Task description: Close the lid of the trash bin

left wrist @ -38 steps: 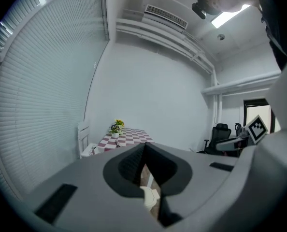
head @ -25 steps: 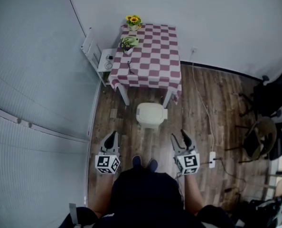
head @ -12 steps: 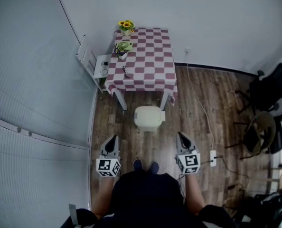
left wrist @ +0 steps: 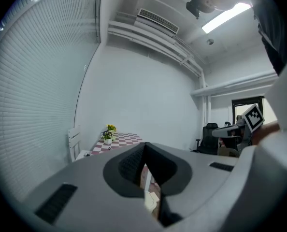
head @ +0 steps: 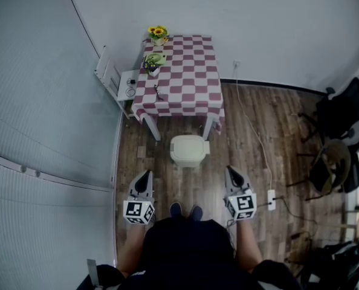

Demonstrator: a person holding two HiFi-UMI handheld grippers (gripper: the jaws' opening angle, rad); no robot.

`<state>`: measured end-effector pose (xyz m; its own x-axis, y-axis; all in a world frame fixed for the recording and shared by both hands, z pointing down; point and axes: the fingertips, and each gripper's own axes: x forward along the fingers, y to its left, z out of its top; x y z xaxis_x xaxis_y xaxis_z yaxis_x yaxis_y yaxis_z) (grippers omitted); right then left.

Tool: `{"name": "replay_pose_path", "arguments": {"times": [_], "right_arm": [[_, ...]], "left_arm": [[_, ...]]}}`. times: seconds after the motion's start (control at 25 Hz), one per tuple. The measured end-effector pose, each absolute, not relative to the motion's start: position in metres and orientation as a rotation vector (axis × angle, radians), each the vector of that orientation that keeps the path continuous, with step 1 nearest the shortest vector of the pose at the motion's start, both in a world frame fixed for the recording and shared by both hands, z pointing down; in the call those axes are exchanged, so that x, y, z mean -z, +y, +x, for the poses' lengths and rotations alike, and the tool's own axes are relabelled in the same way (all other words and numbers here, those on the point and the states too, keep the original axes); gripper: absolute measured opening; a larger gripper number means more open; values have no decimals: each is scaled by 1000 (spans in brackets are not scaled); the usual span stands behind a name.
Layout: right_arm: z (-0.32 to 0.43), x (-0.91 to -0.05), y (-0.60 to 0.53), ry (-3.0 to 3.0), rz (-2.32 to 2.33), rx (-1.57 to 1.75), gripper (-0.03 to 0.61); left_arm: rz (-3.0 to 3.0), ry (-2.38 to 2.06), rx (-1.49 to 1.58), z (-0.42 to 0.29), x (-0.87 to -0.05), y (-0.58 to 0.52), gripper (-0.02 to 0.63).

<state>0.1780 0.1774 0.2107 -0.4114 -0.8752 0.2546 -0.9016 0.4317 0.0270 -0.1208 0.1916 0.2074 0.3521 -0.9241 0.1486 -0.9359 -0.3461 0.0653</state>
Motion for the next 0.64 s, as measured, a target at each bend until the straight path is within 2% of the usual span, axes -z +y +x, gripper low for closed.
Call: {"name": "replay_pose_path", "arguments": {"times": [0.64], "right_arm": [[156,-208,158,-2486,1486,-161,3]], "left_arm": [[2470,-1717,-141,-132,-202,173,8]]}}
